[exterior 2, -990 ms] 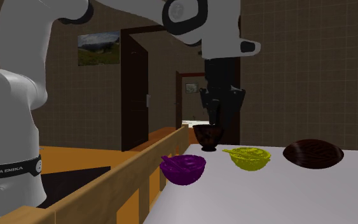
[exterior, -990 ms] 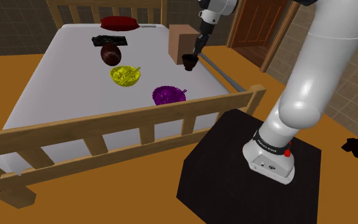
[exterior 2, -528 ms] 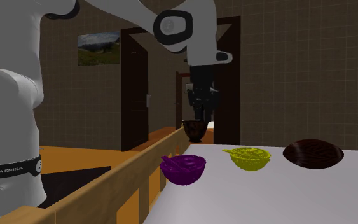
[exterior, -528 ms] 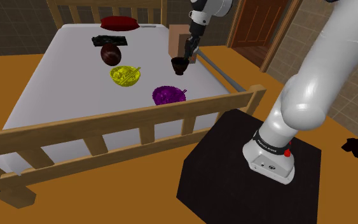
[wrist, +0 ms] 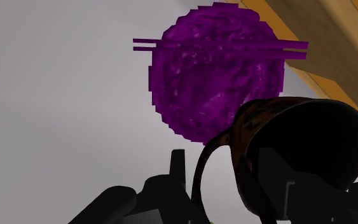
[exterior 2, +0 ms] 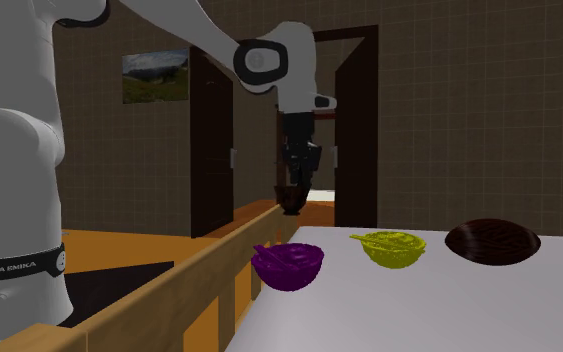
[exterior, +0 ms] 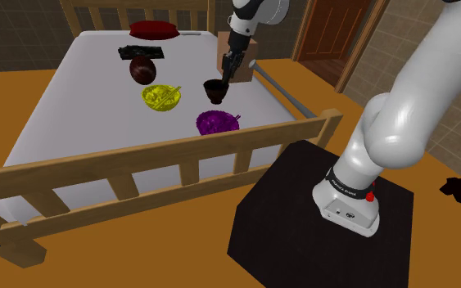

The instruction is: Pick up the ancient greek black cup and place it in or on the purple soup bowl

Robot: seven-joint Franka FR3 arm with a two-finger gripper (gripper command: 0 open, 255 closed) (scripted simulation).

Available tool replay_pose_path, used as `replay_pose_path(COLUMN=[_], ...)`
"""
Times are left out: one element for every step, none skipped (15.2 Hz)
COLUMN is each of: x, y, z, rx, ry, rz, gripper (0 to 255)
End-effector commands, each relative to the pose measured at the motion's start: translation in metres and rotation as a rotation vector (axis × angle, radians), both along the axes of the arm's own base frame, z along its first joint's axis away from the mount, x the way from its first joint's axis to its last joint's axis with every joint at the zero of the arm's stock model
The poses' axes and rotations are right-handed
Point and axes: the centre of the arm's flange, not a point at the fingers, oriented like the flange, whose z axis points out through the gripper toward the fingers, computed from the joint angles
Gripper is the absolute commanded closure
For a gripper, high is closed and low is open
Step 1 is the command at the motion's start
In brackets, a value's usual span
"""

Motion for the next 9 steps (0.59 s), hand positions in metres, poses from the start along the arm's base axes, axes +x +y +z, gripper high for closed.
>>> replay_pose_path(x=[0.001, 0.001, 0.001, 0.001, 0.001, 0.001, 0.001, 0.001, 0.001], y=[0.007, 0.007, 0.007, 0.007, 0.007, 0.007, 0.007, 0.007, 0.007], z=[-0.007, -0.012, -0.017, -0.023, -0.028, -0.033, -0.038, -0.044, -0.049], rx=[0.000, 0.000, 0.000, 0.000, 0.000, 0.000, 0.000, 0.000, 0.000], ry=[0.000, 0.000, 0.000, 0.000, 0.000, 0.000, 0.000, 0.000, 0.000], rz=[-0.002, -0.002, -0.002, -0.002, -0.002, -0.002, -0.002, -0.002, -0.002], gripper=[255, 255, 255, 255, 255, 255, 255, 255, 255])
